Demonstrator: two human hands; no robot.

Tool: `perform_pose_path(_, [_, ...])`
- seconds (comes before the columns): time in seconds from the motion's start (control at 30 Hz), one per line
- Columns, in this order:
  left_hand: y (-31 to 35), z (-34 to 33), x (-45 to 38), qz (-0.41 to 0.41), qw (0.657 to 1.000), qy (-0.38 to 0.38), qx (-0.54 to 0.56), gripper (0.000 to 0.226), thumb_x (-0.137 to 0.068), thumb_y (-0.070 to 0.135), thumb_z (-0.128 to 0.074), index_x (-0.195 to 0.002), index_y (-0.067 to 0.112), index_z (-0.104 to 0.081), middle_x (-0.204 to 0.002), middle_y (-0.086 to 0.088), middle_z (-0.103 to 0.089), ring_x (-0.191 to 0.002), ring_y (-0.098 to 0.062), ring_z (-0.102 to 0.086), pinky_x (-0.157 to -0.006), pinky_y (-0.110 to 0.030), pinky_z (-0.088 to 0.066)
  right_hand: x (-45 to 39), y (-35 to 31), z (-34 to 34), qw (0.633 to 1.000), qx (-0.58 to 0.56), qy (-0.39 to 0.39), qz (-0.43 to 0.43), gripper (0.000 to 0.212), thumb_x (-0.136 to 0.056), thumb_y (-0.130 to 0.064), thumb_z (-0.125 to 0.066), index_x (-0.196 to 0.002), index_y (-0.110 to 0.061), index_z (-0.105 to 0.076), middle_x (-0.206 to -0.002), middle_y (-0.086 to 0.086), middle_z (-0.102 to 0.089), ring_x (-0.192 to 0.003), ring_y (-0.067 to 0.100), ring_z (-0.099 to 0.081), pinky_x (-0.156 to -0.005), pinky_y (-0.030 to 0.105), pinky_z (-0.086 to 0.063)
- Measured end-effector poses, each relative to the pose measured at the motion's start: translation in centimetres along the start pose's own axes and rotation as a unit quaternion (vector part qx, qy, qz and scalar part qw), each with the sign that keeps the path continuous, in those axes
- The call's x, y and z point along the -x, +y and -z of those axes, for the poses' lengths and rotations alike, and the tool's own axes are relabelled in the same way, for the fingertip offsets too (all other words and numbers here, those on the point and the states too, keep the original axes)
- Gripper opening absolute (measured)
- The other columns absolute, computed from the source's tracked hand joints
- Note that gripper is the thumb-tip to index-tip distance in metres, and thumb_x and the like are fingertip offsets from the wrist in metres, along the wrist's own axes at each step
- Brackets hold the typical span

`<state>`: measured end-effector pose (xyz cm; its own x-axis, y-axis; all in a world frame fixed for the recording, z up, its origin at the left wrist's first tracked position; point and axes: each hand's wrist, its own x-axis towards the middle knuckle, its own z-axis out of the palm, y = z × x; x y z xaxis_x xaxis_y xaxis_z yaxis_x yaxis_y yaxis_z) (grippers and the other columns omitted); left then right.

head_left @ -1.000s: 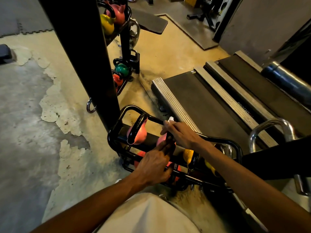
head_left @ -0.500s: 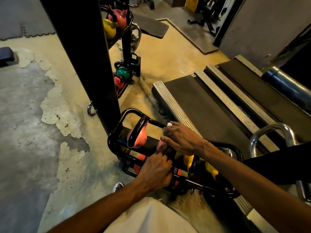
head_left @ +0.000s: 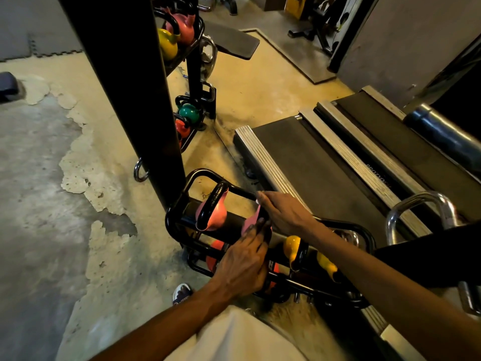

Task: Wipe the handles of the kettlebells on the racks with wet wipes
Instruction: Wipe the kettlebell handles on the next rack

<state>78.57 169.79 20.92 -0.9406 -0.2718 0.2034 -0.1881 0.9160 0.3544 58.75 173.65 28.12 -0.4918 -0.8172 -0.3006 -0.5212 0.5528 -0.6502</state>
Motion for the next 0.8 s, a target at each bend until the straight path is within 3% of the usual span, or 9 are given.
perform_pose_path(0.07, [-0.1, 0.1, -0.1, -0.011, 1.000, -0.014, 0.022, 0.081, -0.089, 0.037, -0.058, -0.159, 0.002, -0.034, -0.169, -0.014, -0.025, -0.160, -0.027, -0.013, -0.128, -0.038, -0.013, 0.0, -2.7, -0.9, 0.997, -0.060, 0.034, -0.037, 0.075, -0.103, -0.073, -0.020, -0.104, -0.024, -0.077, -0.088, 0.000, -0.072, -0.085, 0.014, -0.067, -0.086, 0.039, -0.051])
perform_pose_path(0.13, [-0.5, 0.2, -0.2, -0.009, 0.999, -0.022, 0.033, 0.085, -0.089, 0.041, -0.051, -0.162, 0.005, -0.025, -0.172, -0.011, -0.016, -0.162, -0.025, -0.006, -0.129, -0.039, -0.015, 0.5, -3.0, -1.6, 0.967, -0.218, 0.048, -0.122, 0.077, -0.100, -0.077, -0.018, -0.100, -0.029, -0.079, -0.097, -0.007, -0.072, -0.099, 0.015, -0.067, -0.099, 0.043, -0.049])
perform_pose_path(0.23, [-0.8, 0.7, -0.4, -0.002, 0.997, -0.038, 0.073, 0.084, -0.090, 0.040, -0.048, -0.165, 0.011, -0.020, -0.172, -0.005, -0.015, -0.162, -0.021, -0.005, -0.129, -0.040, -0.022, 0.8, -2.6, -2.1, 0.913, -0.355, 0.014, -0.198, 0.084, -0.093, -0.087, -0.018, -0.133, -0.031, -0.066, -0.137, -0.003, -0.059, -0.131, 0.022, -0.055, -0.118, 0.048, -0.037])
perform_pose_path(0.33, [-1.5, 1.5, -1.1, -0.002, 0.994, -0.018, 0.111, 0.079, -0.090, 0.035, -0.050, -0.162, 0.010, -0.030, -0.171, -0.006, -0.023, -0.162, -0.019, -0.011, -0.129, -0.041, -0.023, 0.9, -2.7, -1.9, 0.891, -0.402, 0.009, -0.209, 0.088, -0.095, -0.084, -0.018, -0.153, -0.027, -0.051, -0.157, 0.003, -0.047, -0.146, 0.024, -0.043, -0.109, 0.040, -0.036])
perform_pose_path(0.47, [-2.6, 2.8, -1.9, 0.025, 0.986, -0.046, 0.159, 0.083, -0.092, 0.031, -0.061, -0.164, 0.011, -0.025, -0.173, -0.006, -0.020, -0.161, -0.019, -0.013, -0.129, -0.040, -0.027, 1.9, -1.2, -2.9, 0.944, -0.306, 0.035, -0.119, 0.079, -0.079, -0.101, -0.022, -0.120, -0.052, -0.068, -0.150, -0.005, -0.058, -0.140, 0.016, -0.052, -0.121, 0.047, -0.035])
perform_pose_path(0.57, [-3.0, 3.2, -1.9, 0.016, 0.985, -0.054, 0.166, 0.077, -0.090, 0.028, -0.063, -0.160, 0.013, -0.036, -0.171, -0.004, -0.025, -0.159, -0.021, -0.023, -0.124, -0.036, -0.034, 2.6, -1.0, -2.8, 0.981, -0.176, 0.084, -0.002, 0.058, -0.101, -0.075, -0.028, -0.120, -0.040, -0.070, -0.124, -0.009, -0.070, -0.119, 0.006, -0.062, -0.107, 0.039, -0.047])
perform_pose_path(0.63, [-2.9, 3.3, -1.9, 0.024, 0.984, -0.046, 0.168, 0.067, -0.091, 0.030, -0.062, -0.153, 0.012, -0.046, -0.164, -0.007, -0.038, -0.154, -0.022, -0.033, -0.121, -0.040, -0.041, 2.6, -1.0, -2.4, 0.985, -0.135, 0.094, 0.062, 0.059, -0.105, -0.066, -0.027, -0.126, -0.031, -0.069, -0.125, -0.009, -0.068, -0.119, 0.003, -0.061, -0.104, 0.033, -0.048])
perform_pose_path(0.7, [-2.7, 3.0, -1.9, 0.023, 0.986, -0.035, 0.159, 0.067, -0.092, 0.031, -0.061, -0.154, 0.011, -0.045, -0.162, -0.009, -0.042, -0.153, -0.023, -0.034, -0.122, -0.042, -0.040, 1.8, -0.9, -2.0, 0.986, -0.136, 0.079, 0.045, 0.077, -0.097, -0.081, -0.023, -0.128, -0.028, -0.069, -0.135, -0.004, -0.065, -0.126, 0.009, -0.059, -0.110, 0.034, -0.045])
perform_pose_path(0.8, [-2.8, 2.4, -1.8, 0.016, 0.988, -0.037, 0.149, 0.076, -0.094, 0.034, -0.058, -0.162, 0.011, -0.032, -0.167, -0.010, -0.035, -0.158, -0.021, -0.025, -0.129, -0.040, -0.027, 0.1, -0.6, -2.3, 0.971, -0.215, 0.059, -0.081, 0.090, -0.083, -0.097, -0.016, -0.116, -0.039, -0.077, -0.130, -0.006, -0.069, -0.125, 0.013, -0.060, -0.117, 0.046, -0.040])
